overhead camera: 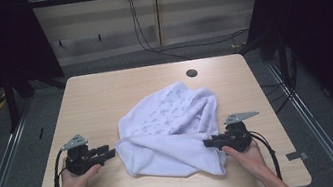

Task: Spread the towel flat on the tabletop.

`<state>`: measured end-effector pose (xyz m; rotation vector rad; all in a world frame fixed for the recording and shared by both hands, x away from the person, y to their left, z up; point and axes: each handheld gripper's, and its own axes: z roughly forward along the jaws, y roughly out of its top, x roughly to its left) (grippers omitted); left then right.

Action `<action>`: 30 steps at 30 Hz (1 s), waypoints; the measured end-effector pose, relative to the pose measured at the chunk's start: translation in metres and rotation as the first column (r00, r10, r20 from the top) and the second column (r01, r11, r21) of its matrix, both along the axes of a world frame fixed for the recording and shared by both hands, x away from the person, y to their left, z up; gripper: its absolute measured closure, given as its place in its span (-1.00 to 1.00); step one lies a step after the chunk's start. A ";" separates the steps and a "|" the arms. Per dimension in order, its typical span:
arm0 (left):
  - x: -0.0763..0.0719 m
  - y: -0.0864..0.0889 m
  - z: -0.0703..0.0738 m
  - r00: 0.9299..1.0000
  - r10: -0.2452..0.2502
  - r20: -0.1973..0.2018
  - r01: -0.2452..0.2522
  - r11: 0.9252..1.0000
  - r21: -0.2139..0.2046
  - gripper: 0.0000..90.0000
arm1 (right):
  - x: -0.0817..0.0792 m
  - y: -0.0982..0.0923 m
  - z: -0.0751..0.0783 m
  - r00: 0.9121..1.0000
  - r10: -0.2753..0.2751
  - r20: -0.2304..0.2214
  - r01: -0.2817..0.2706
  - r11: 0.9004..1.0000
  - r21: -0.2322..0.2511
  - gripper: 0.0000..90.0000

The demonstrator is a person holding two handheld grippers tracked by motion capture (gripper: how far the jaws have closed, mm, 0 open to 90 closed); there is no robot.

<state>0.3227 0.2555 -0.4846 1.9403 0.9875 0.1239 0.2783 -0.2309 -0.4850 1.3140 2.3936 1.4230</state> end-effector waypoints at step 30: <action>0.051 -0.030 0.076 0.987 -0.028 0.160 0.044 0.994 -0.095 0.97 | 0.042 -0.043 0.064 0.986 -0.095 0.134 0.079 0.989 0.123 0.83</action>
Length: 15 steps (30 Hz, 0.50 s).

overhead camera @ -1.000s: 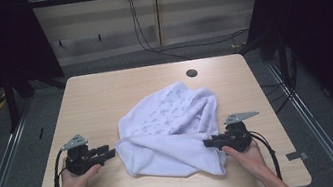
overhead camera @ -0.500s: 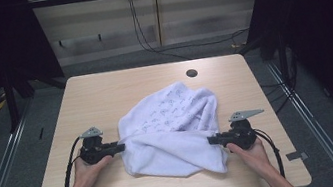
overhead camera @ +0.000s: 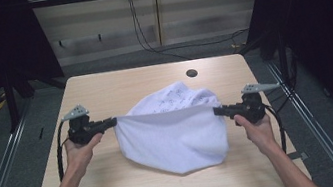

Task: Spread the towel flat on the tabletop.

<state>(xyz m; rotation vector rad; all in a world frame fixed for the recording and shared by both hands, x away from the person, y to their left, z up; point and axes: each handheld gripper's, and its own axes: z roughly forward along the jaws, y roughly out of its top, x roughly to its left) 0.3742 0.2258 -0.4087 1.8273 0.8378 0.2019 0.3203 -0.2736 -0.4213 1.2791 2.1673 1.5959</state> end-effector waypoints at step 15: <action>-0.022 -0.006 0.148 0.951 -0.020 0.307 0.060 0.991 -0.122 0.97 | 0.007 -0.027 0.142 0.969 -0.047 0.244 0.029 0.997 0.075 0.84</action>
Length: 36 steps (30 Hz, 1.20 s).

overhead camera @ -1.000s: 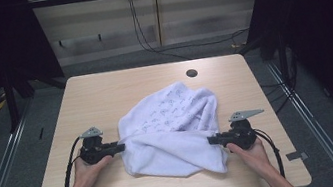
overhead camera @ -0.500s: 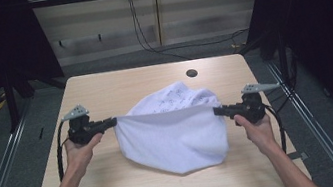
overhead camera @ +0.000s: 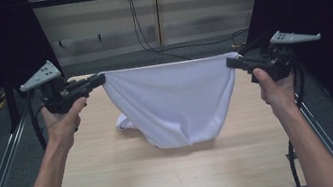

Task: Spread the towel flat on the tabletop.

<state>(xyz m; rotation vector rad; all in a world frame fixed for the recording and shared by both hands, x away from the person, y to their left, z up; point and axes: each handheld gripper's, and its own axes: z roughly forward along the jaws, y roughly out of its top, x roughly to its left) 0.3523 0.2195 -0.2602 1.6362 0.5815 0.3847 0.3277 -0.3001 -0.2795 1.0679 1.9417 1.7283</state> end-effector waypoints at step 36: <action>-0.171 0.019 -0.179 0.861 -0.386 -0.331 0.409 0.913 -0.002 0.45 | -0.197 -0.011 -0.153 0.959 0.177 -0.219 -0.183 0.983 -0.005 0.20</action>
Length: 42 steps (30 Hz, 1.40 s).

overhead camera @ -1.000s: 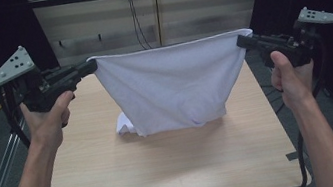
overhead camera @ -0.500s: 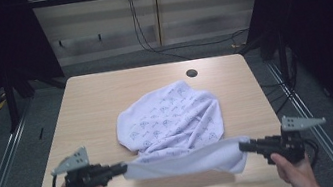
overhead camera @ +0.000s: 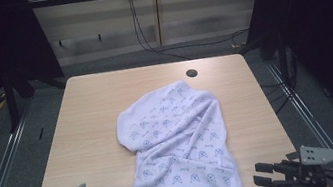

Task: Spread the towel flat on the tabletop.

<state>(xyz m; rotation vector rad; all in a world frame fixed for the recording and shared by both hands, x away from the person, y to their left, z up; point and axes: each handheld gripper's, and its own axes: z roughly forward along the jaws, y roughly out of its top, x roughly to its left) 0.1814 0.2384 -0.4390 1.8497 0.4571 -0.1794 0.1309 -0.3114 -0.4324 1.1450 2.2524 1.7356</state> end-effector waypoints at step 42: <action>0.109 -0.030 -0.049 0.957 0.289 -0.020 -0.266 0.904 0.335 0.68 | 0.153 0.023 -0.051 0.964 -0.245 -0.099 0.199 0.920 -0.338 0.98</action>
